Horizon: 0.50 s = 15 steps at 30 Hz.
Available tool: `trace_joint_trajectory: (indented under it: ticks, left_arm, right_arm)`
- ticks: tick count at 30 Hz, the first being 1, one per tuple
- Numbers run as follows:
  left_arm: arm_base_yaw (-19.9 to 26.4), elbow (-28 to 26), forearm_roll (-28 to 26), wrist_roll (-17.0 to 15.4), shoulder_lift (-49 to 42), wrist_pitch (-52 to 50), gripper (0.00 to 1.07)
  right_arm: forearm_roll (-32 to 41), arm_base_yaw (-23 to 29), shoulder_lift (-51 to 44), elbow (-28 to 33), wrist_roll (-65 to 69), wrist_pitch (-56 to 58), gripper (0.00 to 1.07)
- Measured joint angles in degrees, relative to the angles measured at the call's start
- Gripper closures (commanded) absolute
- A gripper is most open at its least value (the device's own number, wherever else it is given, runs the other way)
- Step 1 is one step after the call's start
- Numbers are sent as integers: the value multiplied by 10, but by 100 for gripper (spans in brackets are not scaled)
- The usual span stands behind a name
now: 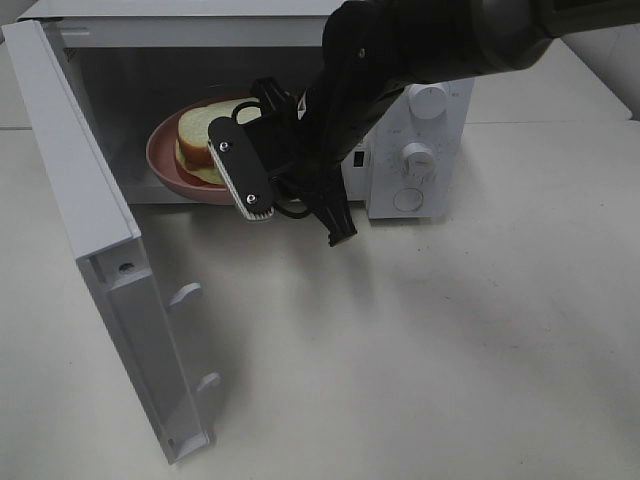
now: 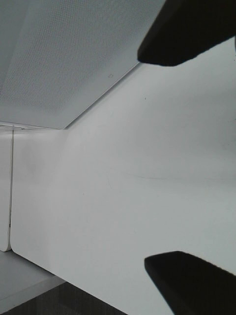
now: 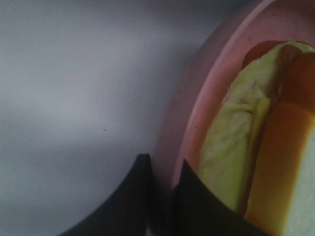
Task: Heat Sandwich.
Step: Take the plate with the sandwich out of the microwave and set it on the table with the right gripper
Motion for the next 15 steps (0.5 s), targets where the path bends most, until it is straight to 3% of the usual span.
trace_joint_trajectory:
  ticks: [15]
  left_arm:
    - [0,0,0,0,0,0,9]
  right_arm:
    - [0,7,-86,108,-15,-31,107]
